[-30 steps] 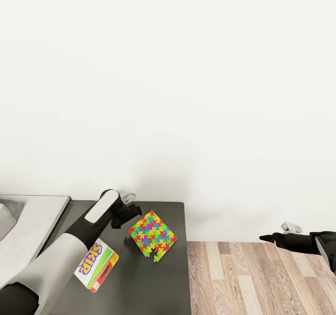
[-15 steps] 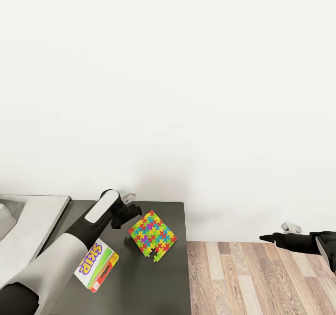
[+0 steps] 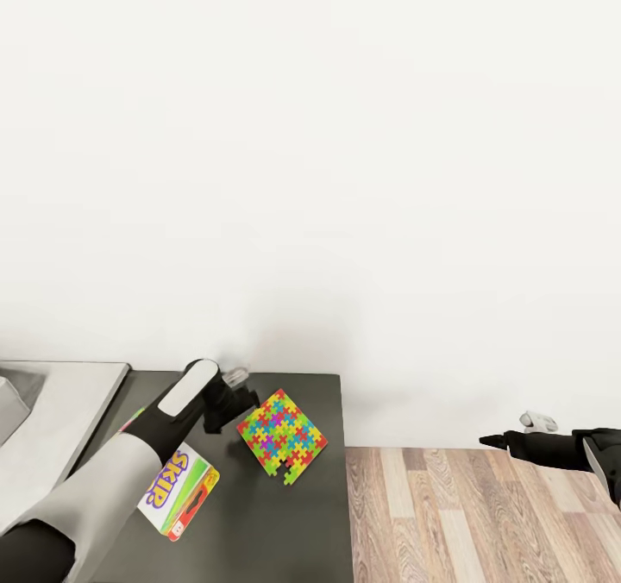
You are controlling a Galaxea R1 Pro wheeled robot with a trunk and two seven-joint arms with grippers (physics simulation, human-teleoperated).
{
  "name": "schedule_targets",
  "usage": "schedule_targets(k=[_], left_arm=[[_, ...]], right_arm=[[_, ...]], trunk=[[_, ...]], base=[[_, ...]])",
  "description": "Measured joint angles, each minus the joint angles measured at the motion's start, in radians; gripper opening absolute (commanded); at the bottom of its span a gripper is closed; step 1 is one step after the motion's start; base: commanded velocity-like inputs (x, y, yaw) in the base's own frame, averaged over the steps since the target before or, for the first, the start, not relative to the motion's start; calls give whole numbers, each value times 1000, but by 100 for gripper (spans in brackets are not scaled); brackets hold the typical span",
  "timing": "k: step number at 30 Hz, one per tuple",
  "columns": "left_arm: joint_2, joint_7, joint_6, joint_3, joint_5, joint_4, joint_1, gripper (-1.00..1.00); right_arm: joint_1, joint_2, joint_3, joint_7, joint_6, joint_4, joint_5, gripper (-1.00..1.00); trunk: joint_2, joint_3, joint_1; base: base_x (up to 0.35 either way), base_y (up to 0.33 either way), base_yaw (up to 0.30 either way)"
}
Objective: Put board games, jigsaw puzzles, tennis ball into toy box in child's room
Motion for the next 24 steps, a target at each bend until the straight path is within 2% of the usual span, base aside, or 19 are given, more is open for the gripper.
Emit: schedule_targets(k=[6, 7, 8, 9, 10, 14, 24], left_arm=[[0, -42, 0, 0, -12, 30, 0, 100], [0, -59, -1, 2, -35, 38, 0, 100], [0, -60, -1, 2, -36, 38, 0, 100], [-1, -77, -1, 5, -66, 42, 0, 100], [-1, -87, -1, 6, -80, 45, 0, 100], [-3, -114, -5, 8, -109, 51, 0, 100], [-4, -154, -43, 7, -133, 83, 0, 100]], right_arm=[[0, 0, 2, 0, 0, 0, 0, 100], [0, 0, 2, 0, 0, 0, 0, 100], [0, 0, 2, 0, 0, 0, 0, 100], [0, 0, 2, 0, 0, 0, 0, 100], [0, 0, 3, 0, 0, 0, 0, 100], [0, 0, 3, 0, 0, 0, 0, 100], [0, 0, 3, 1, 0, 0, 0, 100]], trunk=[[0, 0, 0], [0, 0, 0], [0, 0, 0], [0, 0, 0], [0, 0, 0], [0, 0, 0], [0, 0, 0]], base=[[0, 0, 0], [0, 0, 0], [0, 0, 0], [0, 0, 0], [0, 0, 0], [0, 0, 0], [0, 0, 0]])
